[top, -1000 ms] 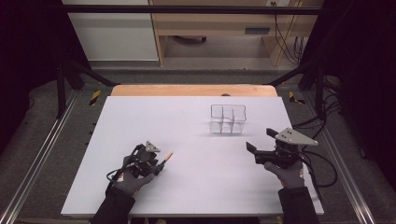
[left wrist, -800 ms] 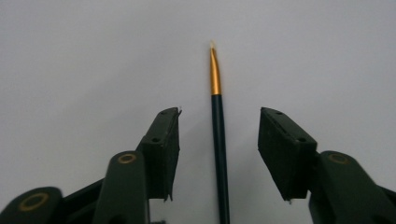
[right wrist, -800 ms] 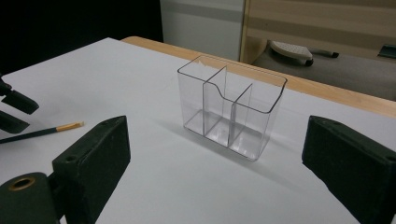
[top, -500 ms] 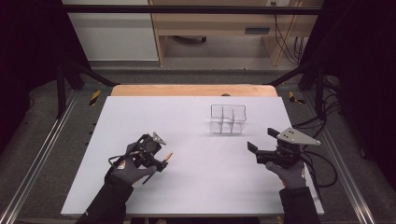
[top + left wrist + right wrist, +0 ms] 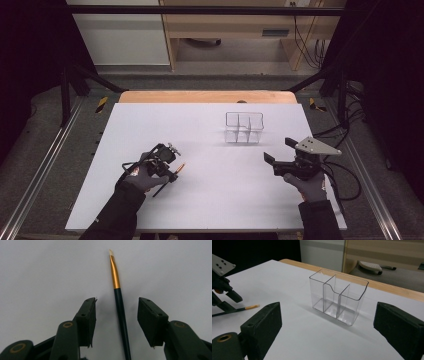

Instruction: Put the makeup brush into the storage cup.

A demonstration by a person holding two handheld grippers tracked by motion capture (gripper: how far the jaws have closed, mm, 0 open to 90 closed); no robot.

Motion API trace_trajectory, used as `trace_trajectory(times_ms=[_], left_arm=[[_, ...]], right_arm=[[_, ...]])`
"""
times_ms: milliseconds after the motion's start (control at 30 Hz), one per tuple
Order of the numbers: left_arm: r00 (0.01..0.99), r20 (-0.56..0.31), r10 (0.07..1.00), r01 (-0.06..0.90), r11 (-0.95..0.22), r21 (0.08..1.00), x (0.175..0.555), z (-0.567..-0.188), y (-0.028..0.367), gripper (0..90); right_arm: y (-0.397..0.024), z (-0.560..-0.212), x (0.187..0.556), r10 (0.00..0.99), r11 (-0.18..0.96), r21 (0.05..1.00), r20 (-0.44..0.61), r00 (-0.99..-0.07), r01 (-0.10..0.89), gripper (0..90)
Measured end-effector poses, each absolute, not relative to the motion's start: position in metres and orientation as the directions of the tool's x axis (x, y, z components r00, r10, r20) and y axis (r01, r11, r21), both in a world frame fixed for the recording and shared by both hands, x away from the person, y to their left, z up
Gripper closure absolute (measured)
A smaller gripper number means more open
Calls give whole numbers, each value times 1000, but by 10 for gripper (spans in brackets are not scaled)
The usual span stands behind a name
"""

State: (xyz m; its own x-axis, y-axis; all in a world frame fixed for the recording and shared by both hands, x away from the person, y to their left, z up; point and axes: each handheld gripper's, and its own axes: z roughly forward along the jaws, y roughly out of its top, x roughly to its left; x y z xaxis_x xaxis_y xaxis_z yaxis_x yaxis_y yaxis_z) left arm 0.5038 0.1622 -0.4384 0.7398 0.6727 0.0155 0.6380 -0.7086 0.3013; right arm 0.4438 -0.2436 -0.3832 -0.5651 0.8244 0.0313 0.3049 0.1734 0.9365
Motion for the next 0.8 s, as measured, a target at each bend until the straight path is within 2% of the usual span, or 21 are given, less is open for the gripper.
trace_trajectory(times_ms=[433,800], left_arm=[[738,-11,675,654,-711,257,507,-445,163,668],[739,-7,673,658,-720,220,504,-444,159,738]], right_arm=[[-242,-384,444,822,179,934,30,-569,309,83],[-242,-385,445,821,183,931,33,-570,317,82]])
